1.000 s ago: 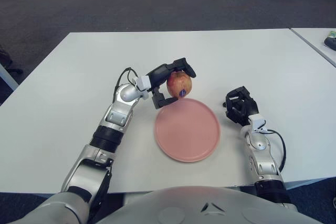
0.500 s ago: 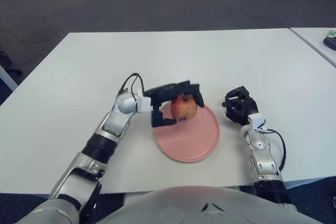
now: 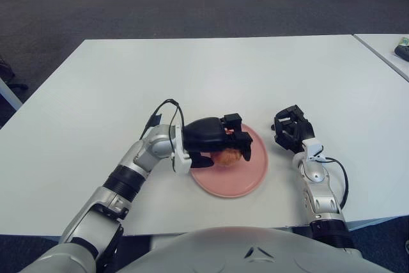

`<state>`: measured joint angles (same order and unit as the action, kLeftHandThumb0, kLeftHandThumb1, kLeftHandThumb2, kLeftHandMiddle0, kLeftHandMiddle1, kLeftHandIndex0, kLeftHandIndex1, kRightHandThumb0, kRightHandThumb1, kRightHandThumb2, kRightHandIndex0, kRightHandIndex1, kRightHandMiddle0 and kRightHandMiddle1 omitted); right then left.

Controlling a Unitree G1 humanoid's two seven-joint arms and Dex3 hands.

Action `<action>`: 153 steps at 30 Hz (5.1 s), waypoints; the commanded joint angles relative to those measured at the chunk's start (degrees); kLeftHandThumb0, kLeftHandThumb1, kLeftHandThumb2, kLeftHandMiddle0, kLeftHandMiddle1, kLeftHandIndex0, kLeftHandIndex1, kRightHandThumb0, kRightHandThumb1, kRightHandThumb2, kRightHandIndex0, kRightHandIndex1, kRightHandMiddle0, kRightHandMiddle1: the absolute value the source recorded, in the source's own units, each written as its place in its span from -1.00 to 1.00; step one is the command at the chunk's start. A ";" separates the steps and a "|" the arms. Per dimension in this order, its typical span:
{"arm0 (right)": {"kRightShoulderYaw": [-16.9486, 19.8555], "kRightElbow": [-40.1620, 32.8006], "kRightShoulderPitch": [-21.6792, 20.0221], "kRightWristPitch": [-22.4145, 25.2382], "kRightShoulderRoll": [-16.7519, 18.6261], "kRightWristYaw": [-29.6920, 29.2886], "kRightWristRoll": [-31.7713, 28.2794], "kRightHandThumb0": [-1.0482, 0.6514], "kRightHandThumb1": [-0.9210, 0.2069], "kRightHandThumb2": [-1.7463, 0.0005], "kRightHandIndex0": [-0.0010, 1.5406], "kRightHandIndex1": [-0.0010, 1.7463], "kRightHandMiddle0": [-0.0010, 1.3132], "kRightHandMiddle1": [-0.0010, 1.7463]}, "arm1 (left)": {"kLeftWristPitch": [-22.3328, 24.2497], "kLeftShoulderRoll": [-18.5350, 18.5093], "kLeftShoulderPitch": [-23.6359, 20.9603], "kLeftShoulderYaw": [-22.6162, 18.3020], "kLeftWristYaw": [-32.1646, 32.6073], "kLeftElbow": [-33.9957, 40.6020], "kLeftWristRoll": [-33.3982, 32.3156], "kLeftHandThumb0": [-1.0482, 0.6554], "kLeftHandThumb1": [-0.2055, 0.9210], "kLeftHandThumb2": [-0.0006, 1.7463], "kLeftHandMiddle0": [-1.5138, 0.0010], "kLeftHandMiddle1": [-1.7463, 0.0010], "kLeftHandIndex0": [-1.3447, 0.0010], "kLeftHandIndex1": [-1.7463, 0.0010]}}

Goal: Put the apple into the plate.

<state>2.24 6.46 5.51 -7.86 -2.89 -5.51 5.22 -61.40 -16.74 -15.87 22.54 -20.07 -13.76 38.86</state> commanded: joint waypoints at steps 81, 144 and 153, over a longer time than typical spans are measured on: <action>-0.77 -3.20 1.44 7.55 -0.23 -1.56 2.89 -0.20 -0.70 0.12 -0.41 0.59 -0.56 1.00 | 4.67 -7.58 -8.00 8.03 0.01 -7.73 -15.26 -1.00 1.00 0.25 1.00 1.00 1.00 1.00; -0.43 0.43 0.16 1.17 -0.59 0.65 1.00 -0.20 -0.65 0.08 -0.32 0.58 -0.53 1.00 | 25.35 15.41 10.29 -29.48 17.84 -14.14 -46.55 -0.26 0.32 0.20 0.17 -0.99 0.35 -1.00; -0.29 0.84 0.14 1.10 -0.65 0.93 0.82 -0.21 -0.64 0.06 -0.34 0.57 -0.52 1.00 | 23.30 16.14 10.68 -29.93 17.78 -17.90 -46.27 -0.27 0.23 0.27 0.03 -1.00 0.29 -1.00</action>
<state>2.05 6.01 5.53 -7.50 -3.22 -4.91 6.10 -37.22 -0.53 -4.68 -6.81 -2.23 -30.35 -7.87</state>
